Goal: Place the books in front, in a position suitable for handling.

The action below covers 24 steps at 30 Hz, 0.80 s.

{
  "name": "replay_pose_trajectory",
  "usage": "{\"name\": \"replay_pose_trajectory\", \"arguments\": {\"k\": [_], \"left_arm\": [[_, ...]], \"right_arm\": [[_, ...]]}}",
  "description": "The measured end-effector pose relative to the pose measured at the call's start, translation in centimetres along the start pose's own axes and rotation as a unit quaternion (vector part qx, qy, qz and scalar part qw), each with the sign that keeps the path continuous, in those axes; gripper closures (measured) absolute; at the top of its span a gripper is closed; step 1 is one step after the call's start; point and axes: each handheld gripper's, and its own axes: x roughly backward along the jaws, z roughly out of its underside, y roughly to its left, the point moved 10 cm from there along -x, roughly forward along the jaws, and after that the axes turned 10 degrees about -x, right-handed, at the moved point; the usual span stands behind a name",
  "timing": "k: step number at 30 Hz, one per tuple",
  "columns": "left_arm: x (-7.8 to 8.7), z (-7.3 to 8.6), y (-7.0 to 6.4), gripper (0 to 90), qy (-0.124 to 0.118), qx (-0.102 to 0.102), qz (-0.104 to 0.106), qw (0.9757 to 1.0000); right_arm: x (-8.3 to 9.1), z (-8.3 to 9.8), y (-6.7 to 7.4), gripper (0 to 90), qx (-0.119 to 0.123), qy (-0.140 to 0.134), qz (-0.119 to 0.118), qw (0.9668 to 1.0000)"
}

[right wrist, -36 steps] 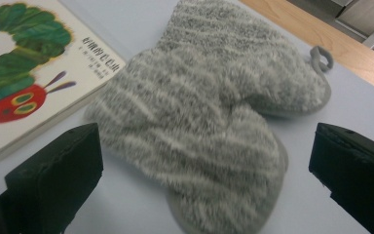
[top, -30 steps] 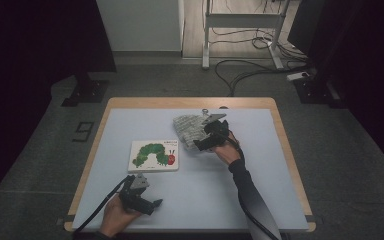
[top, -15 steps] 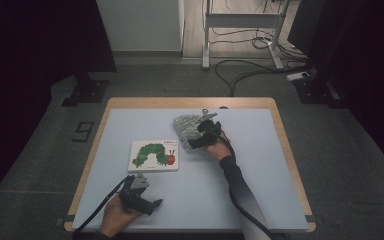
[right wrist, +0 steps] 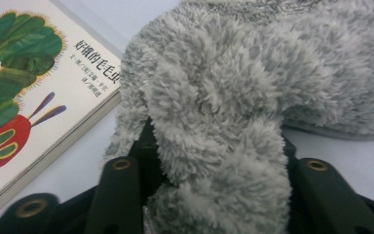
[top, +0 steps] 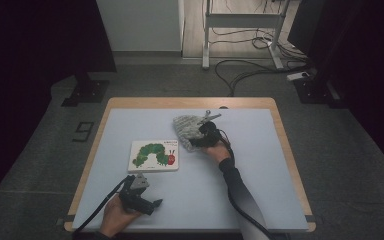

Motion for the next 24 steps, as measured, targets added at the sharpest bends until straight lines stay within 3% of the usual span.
{"name": "replay_pose_trajectory", "arguments": {"k": [7,13,24], "left_arm": [[0.0,0.0,0.0,0.0,0.0,0.0,0.0,1.0],[0.0,0.0,0.0,0.0,0.0,0.0,0.0,1.0],[0.0,0.0,0.0,0.0,0.0,-0.001,0.0,1.0]], "right_arm": [[0.6,-0.2,0.5,62.8,0.018,-0.002,0.025,0.9995],[2.1,-1.0,0.8,63.4,0.038,-0.027,0.042,0.998],[5.0,-2.3,1.6,63.5,0.056,-0.06,0.047,0.9955]]}}
